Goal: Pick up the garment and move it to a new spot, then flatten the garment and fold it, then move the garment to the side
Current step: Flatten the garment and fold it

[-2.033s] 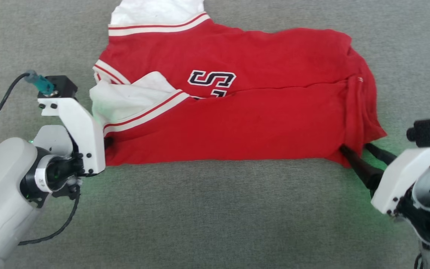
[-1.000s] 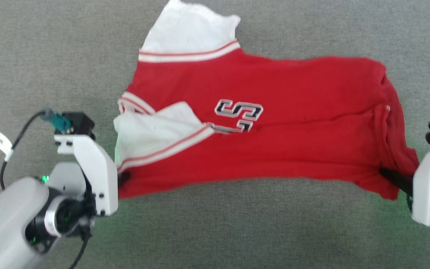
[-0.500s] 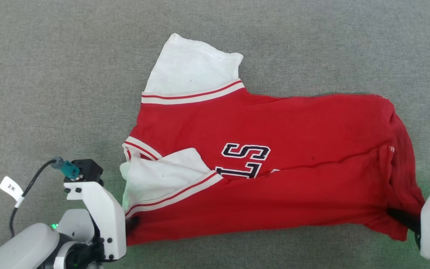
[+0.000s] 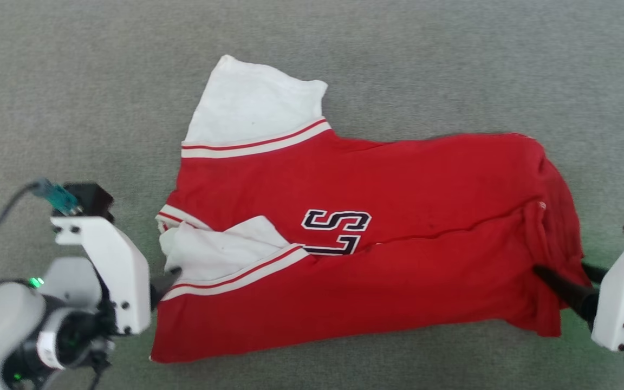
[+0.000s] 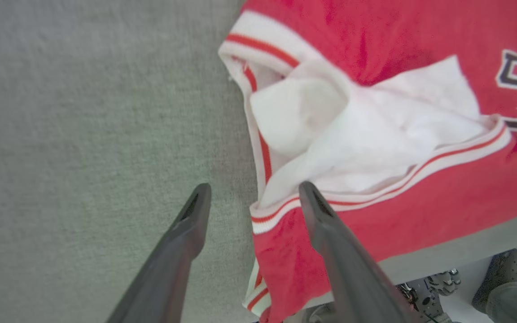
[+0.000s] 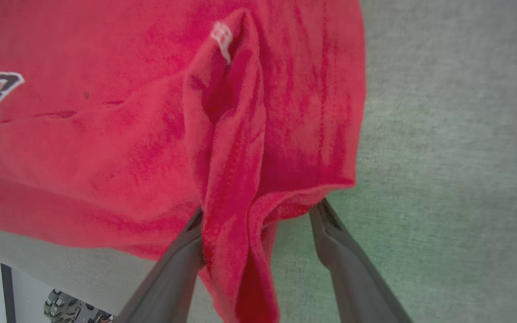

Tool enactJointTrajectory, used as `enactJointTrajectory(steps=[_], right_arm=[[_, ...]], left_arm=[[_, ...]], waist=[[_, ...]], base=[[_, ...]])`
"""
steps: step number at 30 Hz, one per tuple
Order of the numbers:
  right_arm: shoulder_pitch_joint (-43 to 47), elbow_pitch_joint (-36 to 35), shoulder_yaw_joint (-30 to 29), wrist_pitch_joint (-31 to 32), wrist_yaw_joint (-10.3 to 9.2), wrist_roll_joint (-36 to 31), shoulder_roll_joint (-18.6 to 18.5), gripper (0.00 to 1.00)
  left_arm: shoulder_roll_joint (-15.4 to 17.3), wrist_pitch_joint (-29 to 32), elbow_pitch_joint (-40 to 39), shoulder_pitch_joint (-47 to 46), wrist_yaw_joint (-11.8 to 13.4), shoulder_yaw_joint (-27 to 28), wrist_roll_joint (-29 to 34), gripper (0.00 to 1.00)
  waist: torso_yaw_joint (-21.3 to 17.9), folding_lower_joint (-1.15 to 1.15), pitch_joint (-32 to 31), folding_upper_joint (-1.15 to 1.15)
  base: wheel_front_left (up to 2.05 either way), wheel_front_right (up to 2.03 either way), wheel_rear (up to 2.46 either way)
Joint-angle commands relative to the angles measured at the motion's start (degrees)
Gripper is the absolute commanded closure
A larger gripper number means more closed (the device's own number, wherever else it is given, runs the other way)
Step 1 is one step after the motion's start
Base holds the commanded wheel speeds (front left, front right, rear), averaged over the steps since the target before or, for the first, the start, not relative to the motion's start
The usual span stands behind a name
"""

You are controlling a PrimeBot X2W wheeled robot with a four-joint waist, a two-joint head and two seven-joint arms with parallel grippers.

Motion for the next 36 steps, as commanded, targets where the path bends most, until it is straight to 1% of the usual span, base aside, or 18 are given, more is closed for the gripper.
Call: enactJointTrajectory(steps=[1,3,5,9,12,13,14,15,17,21,24,26,30,34,36], right_arm=[[-0.80,-1.55,-0.36,-1.82,-0.01,0.14,-0.20,0.00],[-1.24,-2.98,-0.63,-3.97,-0.01,0.39,0.21,0.00],[-1.67,-4.54,-1.00,-6.49,-0.01,0.30,0.64,0.00],[-3.52,-6.25,-1.11,-13.02,-0.01,-1.11,1.69,0.00],[-5.48,-6.59,0.17,-18.89,-0.01,-2.05,2.58,0.00],[-6.26,-6.62,0.64,-21.22,-0.02,-2.41,2.72,0.00],[-6.26,-6.62,0.64,-21.22,-0.02,-2.41,2.72,0.00],[-7.02,-6.43,1.12,-23.57,-0.02,-2.97,2.88,0.00],[-8.74,-5.76,2.71,-28.87,-0.02,-4.08,3.43,0.00],[-11.90,-2.62,4.86,-39.22,-0.01,-6.41,5.27,0.00],[-13.49,0.29,5.82,-45.40,-0.01,-8.44,6.78,0.00],[-14.52,1.97,6.54,-48.70,-0.01,-9.15,7.77,0.00],[-15.70,4.82,8.05,-52.67,-0.01,-9.32,9.15,0.00],[-16.58,6.90,9.41,-53.69,-0.01,-8.78,8.98,0.00],[-16.62,7.60,10.26,-52.98,-0.01,-8.15,8.38,0.00]], left_arm=[[1.60,1.05,-1.54,-1.75,0.70,0.85,1.20,0.00],[3.29,2.39,-2.93,-3.26,1.19,1.42,1.35,0.00],[4.69,3.57,-3.75,-5.35,0.96,1.74,2.24,0.00],[5.10,5.32,-2.41,-10.15,0.33,2.37,3.98,0.00],[3.63,5.91,0.34,-14.96,-0.71,2.98,5.15,0.00],[3.02,6.23,1.59,-16.38,-1.44,2.77,5.62,0.00],[3.02,6.23,1.59,-16.38,-1.44,2.77,5.62,0.00],[2.55,6.46,3.02,-17.82,-2.05,2.53,6.22,0.00],[1.17,6.69,6.06,-21.14,-3.75,2.42,7.38,0.00],[-1.22,5.73,13.29,-26.80,-7.93,1.71,9.66,0.00],[-3.26,5.46,19.11,-30.38,-10.73,0.86,11.29,0.00],[-4.29,5.86,22.82,-32.26,-12.14,-0.04,12.27,0.00],[-5.68,6.94,30.53,-35.17,-13.96,-1.60,13.60,0.00],[-6.23,8.47,37.25,-37.02,-14.27,-2.95,15.34,0.00],[-7.35,9.38,39.97,-37.66,-14.64,-3.32,14.77,0.00]], waist=[[-1.16,0.00,-0.46,0.00],[-2.18,0.00,-0.54,0.00],[-3.25,0.00,-0.52,0.00],[-5.68,0.00,-0.18,0.00],[-7.73,0.00,0.43,0.00],[-8.34,0.00,0.68,0.00],[-8.34,0.00,0.68,0.00],[-9.04,0.00,0.96,0.00],[-10.59,0.00,1.59,0.00],[-13.50,0.00,2.78,0.00],[-15.38,0.00,3.68,0.00],[-16.43,0.00,4.26,0.00],[-18.18,0.00,5.37,0.00],[-19.27,0.00,6.33,0.00],[-19.40,0.00,6.73,0.00]], base=[[0.00,0.00,0.00],[0.00,0.00,0.00],[0.00,0.00,0.00],[0.00,0.00,0.00],[0.00,0.00,0.00],[0.00,0.00,0.00],[0.00,0.00,0.00],[0.00,0.00,0.00],[0.00,0.00,0.00],[0.00,0.00,0.00],[0.00,0.00,0.00],[0.00,0.00,0.00],[0.00,0.00,0.00],[0.00,0.00,0.00],[0.00,0.00,0.00]])
